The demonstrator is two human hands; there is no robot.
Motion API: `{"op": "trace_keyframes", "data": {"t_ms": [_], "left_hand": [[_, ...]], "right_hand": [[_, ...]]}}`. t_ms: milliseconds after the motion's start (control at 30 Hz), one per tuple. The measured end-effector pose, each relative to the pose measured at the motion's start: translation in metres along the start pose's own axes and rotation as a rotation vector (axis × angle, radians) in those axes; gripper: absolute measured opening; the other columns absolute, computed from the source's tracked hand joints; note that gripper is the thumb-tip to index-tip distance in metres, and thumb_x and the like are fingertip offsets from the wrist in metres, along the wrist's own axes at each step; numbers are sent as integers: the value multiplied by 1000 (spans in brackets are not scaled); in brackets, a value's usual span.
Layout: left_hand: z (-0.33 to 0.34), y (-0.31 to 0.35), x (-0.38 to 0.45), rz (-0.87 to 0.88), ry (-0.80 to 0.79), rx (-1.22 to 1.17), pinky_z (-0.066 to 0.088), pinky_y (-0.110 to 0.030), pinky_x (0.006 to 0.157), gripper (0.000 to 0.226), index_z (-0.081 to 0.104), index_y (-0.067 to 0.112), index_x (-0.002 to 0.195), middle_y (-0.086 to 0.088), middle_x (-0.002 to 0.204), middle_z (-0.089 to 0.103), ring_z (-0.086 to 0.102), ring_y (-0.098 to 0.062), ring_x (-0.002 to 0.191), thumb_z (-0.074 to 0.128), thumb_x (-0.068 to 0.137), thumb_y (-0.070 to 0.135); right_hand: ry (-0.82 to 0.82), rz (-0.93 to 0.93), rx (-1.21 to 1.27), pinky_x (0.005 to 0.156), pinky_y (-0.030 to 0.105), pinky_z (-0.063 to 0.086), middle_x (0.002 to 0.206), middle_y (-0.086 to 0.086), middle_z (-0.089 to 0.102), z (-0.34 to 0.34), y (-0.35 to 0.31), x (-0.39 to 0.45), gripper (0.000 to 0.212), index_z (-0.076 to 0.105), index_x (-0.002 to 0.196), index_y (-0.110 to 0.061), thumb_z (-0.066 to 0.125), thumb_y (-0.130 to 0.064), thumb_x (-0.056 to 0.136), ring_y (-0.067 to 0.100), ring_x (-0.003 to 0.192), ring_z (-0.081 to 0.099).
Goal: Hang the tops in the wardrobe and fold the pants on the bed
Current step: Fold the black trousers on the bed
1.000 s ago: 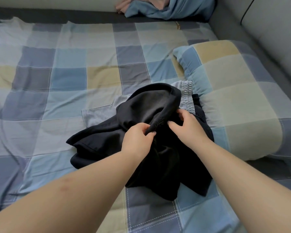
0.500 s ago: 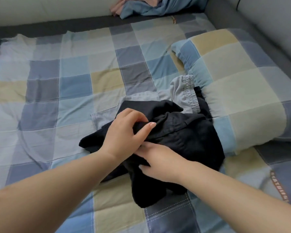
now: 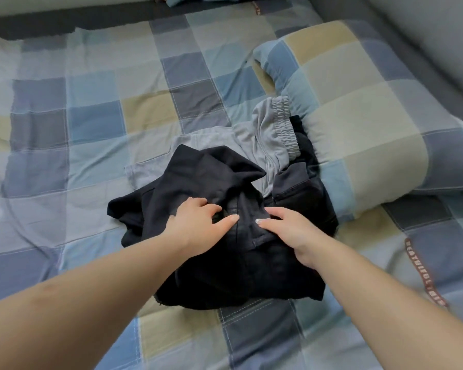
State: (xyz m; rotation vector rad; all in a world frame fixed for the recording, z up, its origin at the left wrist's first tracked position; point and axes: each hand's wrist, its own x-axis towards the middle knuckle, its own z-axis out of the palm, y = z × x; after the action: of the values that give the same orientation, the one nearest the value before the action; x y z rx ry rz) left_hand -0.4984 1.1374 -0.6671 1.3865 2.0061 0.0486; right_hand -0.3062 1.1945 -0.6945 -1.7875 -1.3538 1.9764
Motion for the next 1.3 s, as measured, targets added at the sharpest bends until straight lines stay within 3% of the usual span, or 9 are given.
{"op": "trace_keyframes", "data": {"t_ms": [100, 233, 367, 600, 733, 867, 1033, 1133, 1300], "left_hand": [[-3, 2, -24, 124, 268, -114, 39, -31, 101, 58, 57, 28, 126, 8, 124, 50, 44, -13, 120, 47, 82, 65], [-16, 4, -67, 85, 254, -566, 42, -3, 69, 52, 50, 41, 120, 25, 103, 55, 59, 10, 89, 58, 73, 63], [-56, -3, -99, -71, 115, -941, 52, -21, 78, 56, 50, 45, 120, 17, 101, 68, 66, 2, 91, 73, 70, 55], [-150, -12, -172, -69, 198, -978, 55, -35, 87, 25, 61, 29, 111, 1, 97, 73, 70, -14, 93, 65, 88, 19], [-207, -6, -217, 59, 260, -842, 51, -13, 73, 35, 65, 35, 99, 12, 89, 73, 67, -2, 88, 49, 93, 5], [-269, -1, -259, 170, 303, -647, 49, -16, 80, 36, 63, 40, 105, 18, 96, 70, 64, 2, 93, 51, 92, 9], [-341, -1, -320, 280, 347, -487, 47, -16, 81, 34, 58, 43, 107, 18, 99, 67, 62, 1, 93, 56, 91, 13], [-379, -7, -356, 348, 374, -383, 43, -10, 88, 34, 59, 33, 118, 16, 108, 64, 59, 4, 101, 57, 91, 13], [-427, -19, -405, 438, 586, -385, 44, -12, 71, 48, 49, 27, 125, 5, 97, 62, 59, 0, 78, 63, 85, 6]], "right_hand": [[-23, -153, 171, 80, 23, 54, 101, -2, 72, 27, -9, -17, 42, 54, 123, -21, 68, -14, 84, 9, 93, 69], [-91, -318, 246, 74, 14, 52, 108, -6, 69, 58, -31, -58, 49, 47, 123, -32, 66, -7, 85, 4, 96, 67], [-202, -467, 35, 93, 23, 49, 120, -15, 61, 88, -59, -109, 53, 48, 127, -34, 58, -1, 87, 18, 109, 60], [-538, -445, -23, 83, 15, 46, 124, -10, 61, 117, -138, -194, 53, 43, 134, -21, 44, 8, 90, -1, 106, 60], [-155, -994, -654, 88, 34, 51, 108, -6, 66, 115, -201, -245, 41, 53, 124, -16, 61, -9, 84, 12, 100, 62], [266, -1602, -1055, 96, 42, 41, 115, 6, 63, 115, -266, -290, 33, 67, 107, -15, 70, -17, 74, 29, 111, 54], [138, -1464, -1432, 112, 54, 18, 143, 1, 47, 131, -345, -354, 32, 64, 109, -22, 67, -36, 80, 25, 134, 40], [76, -1360, -1701, 110, 58, 14, 124, -7, 58, 153, -383, -398, 30, 63, 107, -28, 56, -47, 86, 20, 121, 49], [300, -1476, -1768, 77, 35, 44, 102, -3, 62, 183, -436, -470, 28, 64, 103, -26, 51, -47, 90, 25, 99, 60]]}}
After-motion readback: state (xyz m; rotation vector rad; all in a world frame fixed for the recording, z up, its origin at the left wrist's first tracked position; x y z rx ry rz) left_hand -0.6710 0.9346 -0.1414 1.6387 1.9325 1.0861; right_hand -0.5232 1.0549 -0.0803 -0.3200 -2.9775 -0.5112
